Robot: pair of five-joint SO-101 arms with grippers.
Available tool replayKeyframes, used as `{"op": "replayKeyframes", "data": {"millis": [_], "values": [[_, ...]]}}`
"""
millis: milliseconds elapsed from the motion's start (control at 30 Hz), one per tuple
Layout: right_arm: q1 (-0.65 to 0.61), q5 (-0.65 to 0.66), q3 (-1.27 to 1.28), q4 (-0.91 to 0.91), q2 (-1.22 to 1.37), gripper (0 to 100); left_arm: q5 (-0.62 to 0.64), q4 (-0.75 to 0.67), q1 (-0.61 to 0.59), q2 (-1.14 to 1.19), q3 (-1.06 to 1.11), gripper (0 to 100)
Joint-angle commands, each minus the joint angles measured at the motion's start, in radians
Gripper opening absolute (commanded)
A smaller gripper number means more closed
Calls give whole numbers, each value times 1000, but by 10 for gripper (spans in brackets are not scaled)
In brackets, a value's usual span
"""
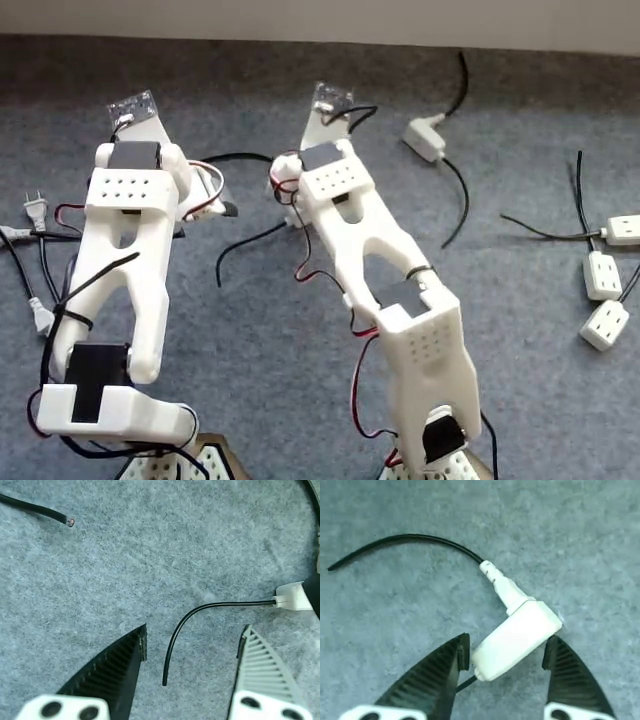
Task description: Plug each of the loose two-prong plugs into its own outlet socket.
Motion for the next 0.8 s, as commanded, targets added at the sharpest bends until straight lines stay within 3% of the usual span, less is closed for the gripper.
{"op": "replayKeyframes", "data": {"millis": [0, 133, 333, 567, 767], "values": [[1, -15, -8, -38, 36, 241, 5, -12, 13, -25, -5, 295], [1, -15, -8, -44, 67, 233, 5, -12, 13, -24, -5, 295], [71, -9, -8, -24, 65, 3, 5, -12, 13, -24, -4, 295], [128, -9, -111, 185, 36, 28, 5, -12, 15, -24, -4, 295], [-1, -5, -271, 375, -42, 30, 5, -14, 15, -22, -2, 295]]}}
